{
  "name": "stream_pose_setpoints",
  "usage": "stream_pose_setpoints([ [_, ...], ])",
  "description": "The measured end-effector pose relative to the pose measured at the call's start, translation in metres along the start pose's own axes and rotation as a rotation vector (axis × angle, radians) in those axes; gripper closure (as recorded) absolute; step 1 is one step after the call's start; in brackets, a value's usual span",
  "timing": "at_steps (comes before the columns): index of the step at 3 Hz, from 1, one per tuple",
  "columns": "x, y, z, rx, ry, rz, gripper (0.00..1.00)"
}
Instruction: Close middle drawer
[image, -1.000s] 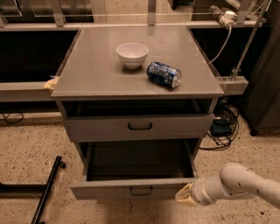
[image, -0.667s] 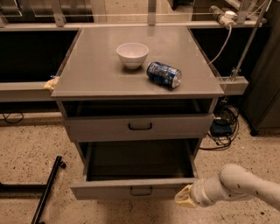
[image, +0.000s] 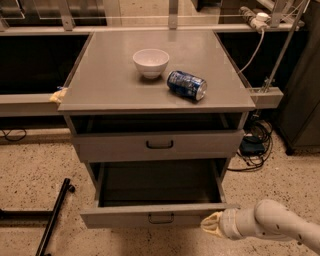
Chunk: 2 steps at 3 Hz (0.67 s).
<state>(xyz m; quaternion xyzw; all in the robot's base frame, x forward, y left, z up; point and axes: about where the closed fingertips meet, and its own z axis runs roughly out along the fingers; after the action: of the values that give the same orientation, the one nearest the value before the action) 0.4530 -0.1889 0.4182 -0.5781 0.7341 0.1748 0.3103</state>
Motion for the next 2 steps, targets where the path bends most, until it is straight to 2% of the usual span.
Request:
stream_pose_setpoints([
  [1,-0.005,-0.016,0.004,0.074,-0.043,-0.129,1.00],
  [2,-0.012,-0.028,0.006,0.123,-0.072,-0.214,1.00],
])
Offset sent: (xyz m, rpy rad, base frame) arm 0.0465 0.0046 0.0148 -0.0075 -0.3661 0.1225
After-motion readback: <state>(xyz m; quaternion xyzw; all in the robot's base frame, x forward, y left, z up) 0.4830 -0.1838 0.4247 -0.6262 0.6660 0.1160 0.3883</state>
